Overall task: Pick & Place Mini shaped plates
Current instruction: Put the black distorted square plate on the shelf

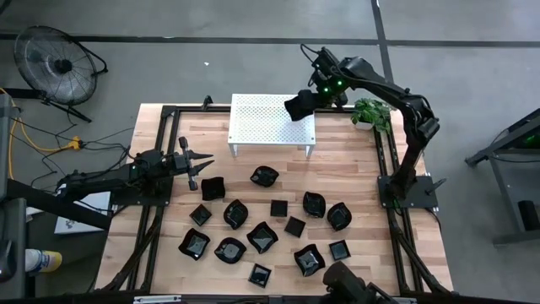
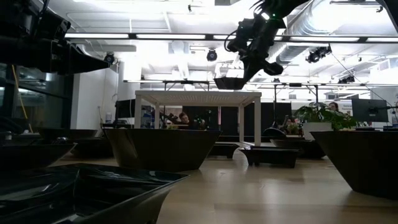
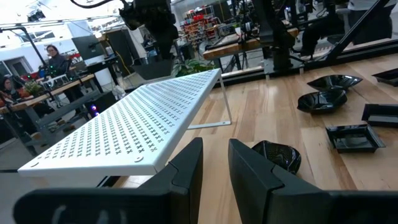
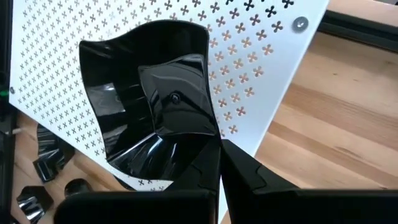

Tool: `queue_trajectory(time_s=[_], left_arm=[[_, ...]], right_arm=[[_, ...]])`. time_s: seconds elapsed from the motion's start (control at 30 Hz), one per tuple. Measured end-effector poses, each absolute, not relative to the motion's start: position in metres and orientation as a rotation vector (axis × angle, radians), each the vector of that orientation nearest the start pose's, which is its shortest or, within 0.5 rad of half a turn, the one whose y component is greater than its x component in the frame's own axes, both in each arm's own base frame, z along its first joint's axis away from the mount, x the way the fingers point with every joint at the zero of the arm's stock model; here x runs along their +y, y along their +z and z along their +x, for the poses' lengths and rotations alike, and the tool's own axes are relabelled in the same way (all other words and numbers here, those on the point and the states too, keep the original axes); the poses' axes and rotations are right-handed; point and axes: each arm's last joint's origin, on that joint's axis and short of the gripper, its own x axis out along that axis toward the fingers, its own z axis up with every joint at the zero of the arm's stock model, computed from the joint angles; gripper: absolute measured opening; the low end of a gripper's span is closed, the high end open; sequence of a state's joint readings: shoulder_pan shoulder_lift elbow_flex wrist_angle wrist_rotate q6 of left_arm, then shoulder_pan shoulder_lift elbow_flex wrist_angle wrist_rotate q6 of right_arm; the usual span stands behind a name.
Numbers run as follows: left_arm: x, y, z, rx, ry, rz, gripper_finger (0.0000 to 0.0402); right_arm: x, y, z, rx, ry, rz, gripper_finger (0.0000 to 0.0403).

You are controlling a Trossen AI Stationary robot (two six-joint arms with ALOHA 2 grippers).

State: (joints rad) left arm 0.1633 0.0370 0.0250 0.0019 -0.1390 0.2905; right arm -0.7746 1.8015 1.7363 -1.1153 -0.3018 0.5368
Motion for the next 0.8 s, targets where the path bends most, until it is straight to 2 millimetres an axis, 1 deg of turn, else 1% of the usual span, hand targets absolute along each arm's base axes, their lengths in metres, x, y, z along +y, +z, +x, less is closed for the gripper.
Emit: queue_trajectory(time_s=[0.5,0.8], left_arm=[[0.020,0.169,0.096,0.054,0.299,0.288,0.0074],[0.020,0.169,0.096,0.054,0.299,0.288,0.0074]], right_arm=[[-0.253,0.311,0.271,0.912,-0.664,1.085,0.0002],[-0.246,0.310,0.277,0.935,-0.633,1.049,0.0002]])
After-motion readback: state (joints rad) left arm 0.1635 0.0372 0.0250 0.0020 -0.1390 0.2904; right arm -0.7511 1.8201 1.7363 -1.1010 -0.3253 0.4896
